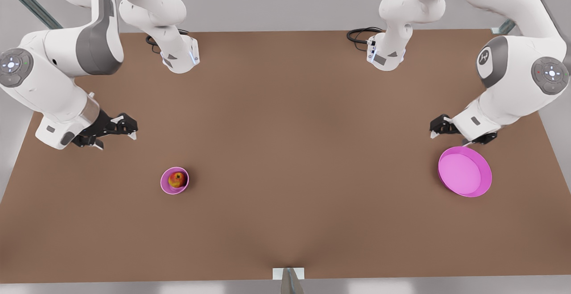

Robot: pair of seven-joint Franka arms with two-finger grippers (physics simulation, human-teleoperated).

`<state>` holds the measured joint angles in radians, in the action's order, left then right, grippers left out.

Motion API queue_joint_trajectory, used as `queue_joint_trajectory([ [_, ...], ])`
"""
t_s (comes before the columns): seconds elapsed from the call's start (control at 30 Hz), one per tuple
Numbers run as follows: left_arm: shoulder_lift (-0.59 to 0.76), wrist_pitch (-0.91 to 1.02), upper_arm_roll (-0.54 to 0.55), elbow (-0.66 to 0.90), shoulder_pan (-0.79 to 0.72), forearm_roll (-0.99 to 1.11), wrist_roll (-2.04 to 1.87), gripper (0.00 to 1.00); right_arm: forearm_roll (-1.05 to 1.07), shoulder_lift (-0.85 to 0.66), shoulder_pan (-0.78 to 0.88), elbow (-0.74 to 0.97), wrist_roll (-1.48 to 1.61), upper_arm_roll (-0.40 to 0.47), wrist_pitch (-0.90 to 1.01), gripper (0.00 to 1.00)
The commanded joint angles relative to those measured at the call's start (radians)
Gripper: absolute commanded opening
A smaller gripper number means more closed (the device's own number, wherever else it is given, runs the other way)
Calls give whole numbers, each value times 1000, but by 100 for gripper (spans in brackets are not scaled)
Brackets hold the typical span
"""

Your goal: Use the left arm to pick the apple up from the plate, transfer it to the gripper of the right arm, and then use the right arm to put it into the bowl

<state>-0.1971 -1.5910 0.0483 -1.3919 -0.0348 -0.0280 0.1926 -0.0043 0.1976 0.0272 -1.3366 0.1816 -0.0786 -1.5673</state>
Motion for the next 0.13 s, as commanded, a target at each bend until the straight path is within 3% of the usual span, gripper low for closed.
queue_joint_trajectory([
  [0.0,5,-26,11,-1,9,-3,-180,100,-2,0,-6,1,-292,0,26,100],
  [0.1,-10,-29,11,-1,10,0,-180,100,-3,0,10,10,-252,-18,26,100],
])
